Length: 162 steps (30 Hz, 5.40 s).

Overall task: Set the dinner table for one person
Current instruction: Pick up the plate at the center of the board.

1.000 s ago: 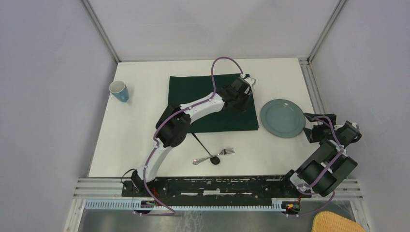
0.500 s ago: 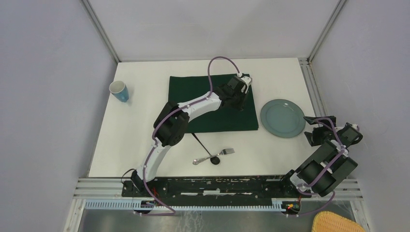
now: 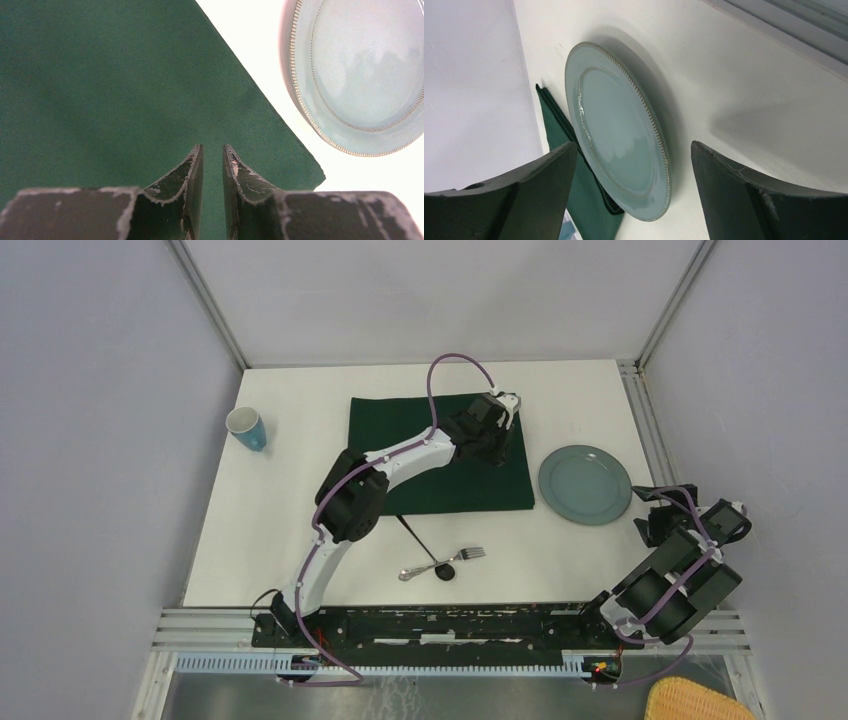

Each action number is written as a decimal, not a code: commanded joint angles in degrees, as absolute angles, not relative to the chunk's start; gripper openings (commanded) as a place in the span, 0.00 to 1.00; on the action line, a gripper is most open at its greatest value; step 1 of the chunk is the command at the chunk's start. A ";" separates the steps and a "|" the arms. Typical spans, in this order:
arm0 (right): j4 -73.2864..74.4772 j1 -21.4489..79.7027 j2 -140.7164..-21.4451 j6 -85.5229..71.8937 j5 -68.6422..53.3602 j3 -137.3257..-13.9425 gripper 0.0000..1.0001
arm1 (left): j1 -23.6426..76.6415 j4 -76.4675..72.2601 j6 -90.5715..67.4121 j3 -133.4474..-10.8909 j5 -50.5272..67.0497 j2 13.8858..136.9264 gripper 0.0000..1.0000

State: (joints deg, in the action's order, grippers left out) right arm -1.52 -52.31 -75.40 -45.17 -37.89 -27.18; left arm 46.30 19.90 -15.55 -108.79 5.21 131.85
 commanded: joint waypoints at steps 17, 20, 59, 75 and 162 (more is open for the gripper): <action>-16.03 -52.22 -85.17 -49.46 -38.98 -27.69 0.89 | 46.35 17.58 -14.47 -109.91 7.85 128.50 0.28; -17.07 -51.76 -86.30 -49.61 -39.19 -27.68 0.89 | 46.31 17.62 -14.48 -110.04 7.90 128.62 0.28; -14.28 -41.70 -90.33 -45.16 -36.52 -29.89 0.89 | 47.32 18.76 -13.90 -119.48 10.11 137.10 0.22; -13.70 -41.72 -90.94 -45.53 -36.25 -30.50 0.88 | 50.90 25.30 -9.30 -127.14 1.78 143.67 0.26; -18.73 -39.26 -95.69 -47.47 -36.97 -29.32 0.86 | 53.17 7.86 -9.56 -124.89 -4.77 150.06 0.26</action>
State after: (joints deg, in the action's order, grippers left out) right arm -20.45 -40.75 -91.92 -47.94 -39.00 -30.22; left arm 52.86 9.82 -11.14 -123.90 -4.47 148.57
